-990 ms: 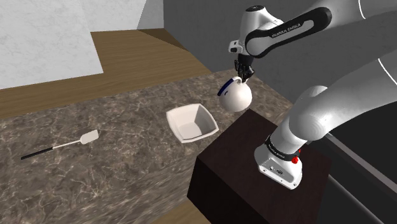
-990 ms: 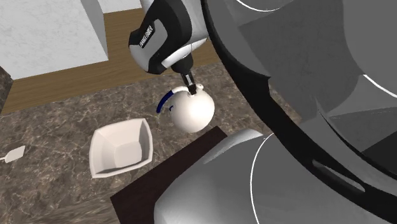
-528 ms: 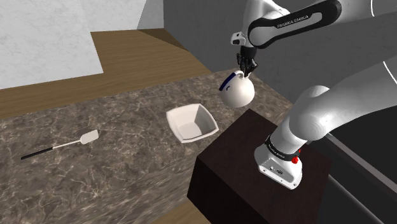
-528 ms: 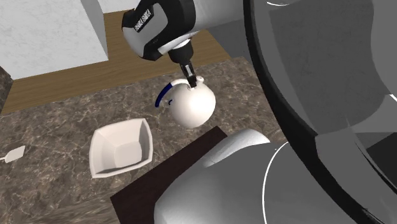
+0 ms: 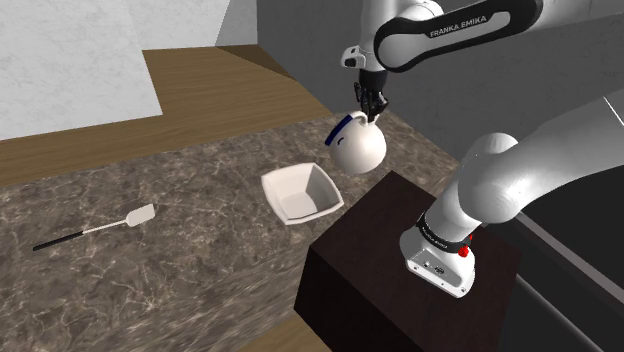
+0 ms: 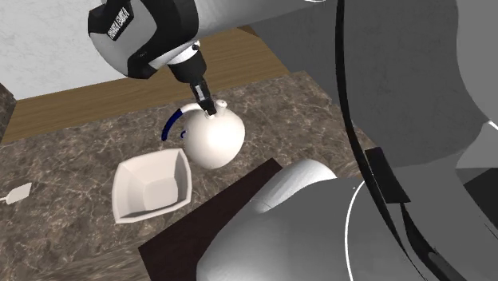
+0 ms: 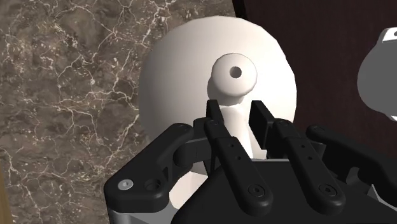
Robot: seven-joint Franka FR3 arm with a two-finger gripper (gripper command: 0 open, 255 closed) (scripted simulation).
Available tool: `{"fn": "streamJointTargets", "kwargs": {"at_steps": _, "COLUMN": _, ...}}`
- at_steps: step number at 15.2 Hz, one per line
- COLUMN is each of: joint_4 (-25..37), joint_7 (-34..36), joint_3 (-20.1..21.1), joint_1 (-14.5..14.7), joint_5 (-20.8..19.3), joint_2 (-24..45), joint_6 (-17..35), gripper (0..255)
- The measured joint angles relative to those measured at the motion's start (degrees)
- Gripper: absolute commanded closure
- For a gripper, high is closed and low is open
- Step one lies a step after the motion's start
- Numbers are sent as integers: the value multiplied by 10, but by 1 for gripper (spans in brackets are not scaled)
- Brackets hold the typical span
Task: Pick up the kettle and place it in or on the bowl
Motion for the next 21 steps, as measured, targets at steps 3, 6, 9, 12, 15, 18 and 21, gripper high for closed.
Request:
{"fn": "streamJointTargets", "kwargs": {"at_steps": 3, "joint_4": 12, "joint_7": 34, "joint_3": 30, "joint_1": 23, "joint_5": 24, "joint_2": 4, "joint_6": -17, "gripper": 255}}
{"fn": "streamJointTargets", "kwargs": {"at_steps": 6, "joint_4": 31, "joint_7": 73, "joint_3": 65, "joint_1": 48, "joint_5": 51, "joint_2": 15, "joint_6": -36, "gripper": 255}}
{"fn": "streamJointTargets", "kwargs": {"at_steps": 9, "joint_4": 59, "joint_7": 109, "joint_3": 97, "joint_1": 72, "joint_5": 77, "joint_2": 32, "joint_6": -55, "gripper": 255}}
{"fn": "streamJointTargets", "kwargs": {"at_steps": 12, "joint_4": 92, "joint_7": 145, "joint_3": 125, "joint_1": 93, "joint_5": 99, "joint_2": 63, "joint_6": -66, "gripper": 255}}
{"fn": "streamJointTargets", "kwargs": {"at_steps": 15, "joint_4": 102, "joint_7": 160, "joint_3": 136, "joint_1": 101, "joint_5": 106, "joint_2": 78, "joint_6": -64, "gripper": 255}}
{"fn": "streamJointTargets", "kwargs": {"at_steps": 18, "joint_4": 89, "joint_7": 164, "joint_3": 136, "joint_1": 101, "joint_5": 105, "joint_2": 86, "joint_6": -43, "gripper": 255}}
{"fn": "streamJointTargets", "kwargs": {"at_steps": 21, "joint_4": 75, "joint_7": 168, "joint_3": 135, "joint_1": 100, "joint_5": 103, "joint_2": 96, "joint_6": -19, "gripper": 255}}
